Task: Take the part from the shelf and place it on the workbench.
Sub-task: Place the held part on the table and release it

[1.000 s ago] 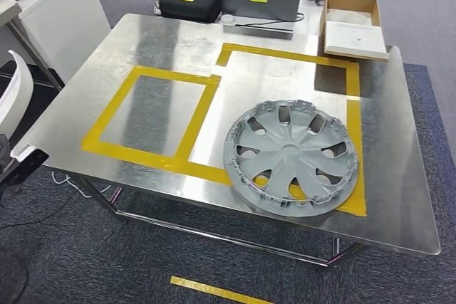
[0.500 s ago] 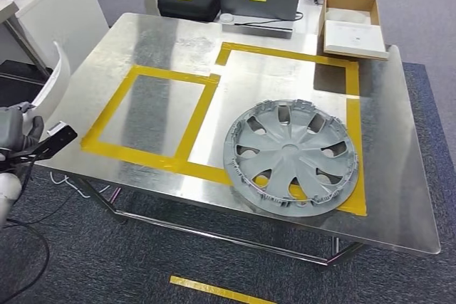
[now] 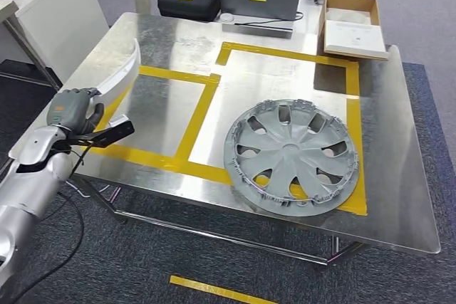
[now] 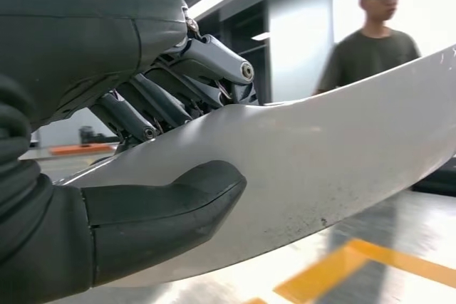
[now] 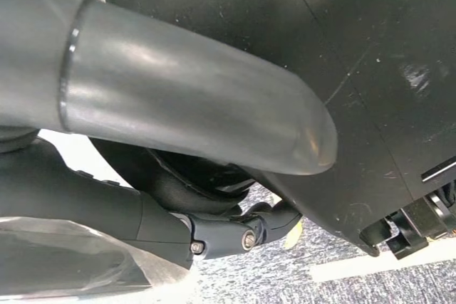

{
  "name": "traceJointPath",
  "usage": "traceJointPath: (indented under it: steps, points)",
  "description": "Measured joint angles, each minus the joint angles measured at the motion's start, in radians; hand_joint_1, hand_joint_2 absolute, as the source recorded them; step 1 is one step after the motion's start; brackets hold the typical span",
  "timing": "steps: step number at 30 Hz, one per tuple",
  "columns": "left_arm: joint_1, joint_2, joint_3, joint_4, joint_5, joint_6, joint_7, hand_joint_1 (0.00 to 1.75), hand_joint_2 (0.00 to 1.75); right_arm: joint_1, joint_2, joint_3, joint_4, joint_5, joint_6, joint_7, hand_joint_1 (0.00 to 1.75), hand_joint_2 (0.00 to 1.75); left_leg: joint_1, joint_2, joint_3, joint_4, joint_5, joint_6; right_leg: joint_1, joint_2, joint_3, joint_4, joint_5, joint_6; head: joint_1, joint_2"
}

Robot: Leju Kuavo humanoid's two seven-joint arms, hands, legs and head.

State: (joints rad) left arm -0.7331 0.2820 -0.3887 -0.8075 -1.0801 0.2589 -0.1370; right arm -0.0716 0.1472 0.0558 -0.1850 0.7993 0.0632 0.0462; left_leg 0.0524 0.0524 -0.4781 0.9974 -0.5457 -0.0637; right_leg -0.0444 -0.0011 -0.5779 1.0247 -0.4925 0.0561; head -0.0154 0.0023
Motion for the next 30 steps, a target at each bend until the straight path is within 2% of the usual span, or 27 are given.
traceJointPath:
  steps: [6,12,28,30]
  points:
    - [-0.005,-0.036,-0.095,-0.063,-0.007,-0.013,0.01,1.75,1.75,0.002,0.0,0.014,0.0,0.012,0.004,0.011,0.0,0.0,0.0,0.0,-0.001,0.0,0.0,0.0,0.0,0.0,-0.001,0.0,0.0,0.0,0.0,0.0]
    - [-0.019,-0.049,-0.169,-0.134,-0.03,-0.016,0.034,1.75,1.75,0.003,0.0,0.024,0.0,0.018,0.004,0.011,0.0,0.0,0.0,0.0,-0.001,0.0,0.0,0.0,0.0,0.0,-0.001,0.0,0.0,0.0,0.0,0.0]
    - [0.004,-0.019,-0.207,-0.152,-0.021,0.013,0.055,1.75,1.75,0.008,-0.001,0.044,0.0,0.036,0.003,0.004,0.0,0.0,0.0,0.0,-0.002,0.0,0.0,0.0,0.0,0.0,-0.001,0.0,0.0,0.0,0.0,0.0]
    - [0.007,-0.018,-0.207,-0.152,-0.02,0.013,0.056,0.87,1.75,0.008,-0.001,0.046,0.0,0.037,0.003,0.004,0.0,0.0,0.0,0.0,-0.002,0.0,0.0,0.0,0.0,0.0,-0.001,0.0,0.0,0.0,0.0,0.0]
